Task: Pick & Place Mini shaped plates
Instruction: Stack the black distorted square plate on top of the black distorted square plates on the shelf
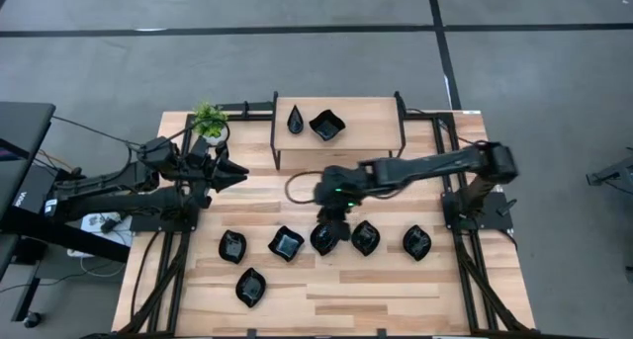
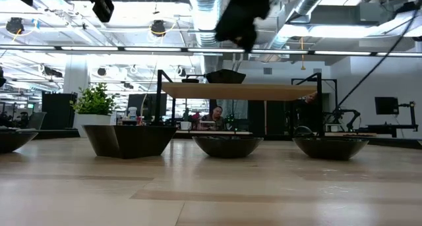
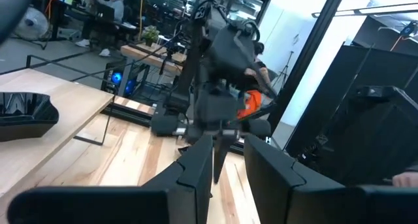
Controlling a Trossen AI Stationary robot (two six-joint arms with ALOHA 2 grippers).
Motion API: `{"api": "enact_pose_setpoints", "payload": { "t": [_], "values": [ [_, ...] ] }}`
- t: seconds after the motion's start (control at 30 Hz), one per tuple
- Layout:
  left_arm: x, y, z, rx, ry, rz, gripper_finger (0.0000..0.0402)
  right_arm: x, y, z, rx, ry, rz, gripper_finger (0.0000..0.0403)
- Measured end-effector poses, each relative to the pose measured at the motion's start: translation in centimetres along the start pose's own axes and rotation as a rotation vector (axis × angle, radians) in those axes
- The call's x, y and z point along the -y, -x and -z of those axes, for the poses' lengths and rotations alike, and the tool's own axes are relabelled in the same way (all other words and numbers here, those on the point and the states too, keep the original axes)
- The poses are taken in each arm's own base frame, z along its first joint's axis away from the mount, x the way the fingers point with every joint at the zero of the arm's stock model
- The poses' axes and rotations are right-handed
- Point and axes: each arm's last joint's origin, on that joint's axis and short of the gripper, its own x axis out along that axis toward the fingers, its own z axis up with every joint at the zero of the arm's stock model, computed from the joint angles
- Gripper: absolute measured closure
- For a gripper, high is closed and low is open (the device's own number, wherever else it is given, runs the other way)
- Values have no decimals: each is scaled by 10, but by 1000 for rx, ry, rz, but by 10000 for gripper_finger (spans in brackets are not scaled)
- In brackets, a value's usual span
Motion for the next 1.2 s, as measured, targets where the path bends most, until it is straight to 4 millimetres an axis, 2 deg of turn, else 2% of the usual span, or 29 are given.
{"api": "enact_pose_setpoints", "payload": {
  "t": [0.17,0.5,0.63,0.77,0.93,1.1,1.2],
  "values": [
    [3,9,0,1,-45,0,311,3,-24,-24,-70,37,17,346],
    [17,49,4,23,-56,31,311,-4,-64,-49,-85,49,1,346],
    [20,59,6,23,-57,54,311,-7,-85,-51,-111,39,-6,346],
    [22,64,7,18,-58,82,311,-2,-102,-44,-191,4,9,346],
    [24,65,8,0,-34,133,311,13,-111,-39,-234,-114,48,346],
    [25,65,9,-14,-33,166,311,15,-116,-38,-232,-117,37,346],
    [25,65,9,-14,-33,167,311,15,-125,-33,-256,-119,31,343]
  ]
}}
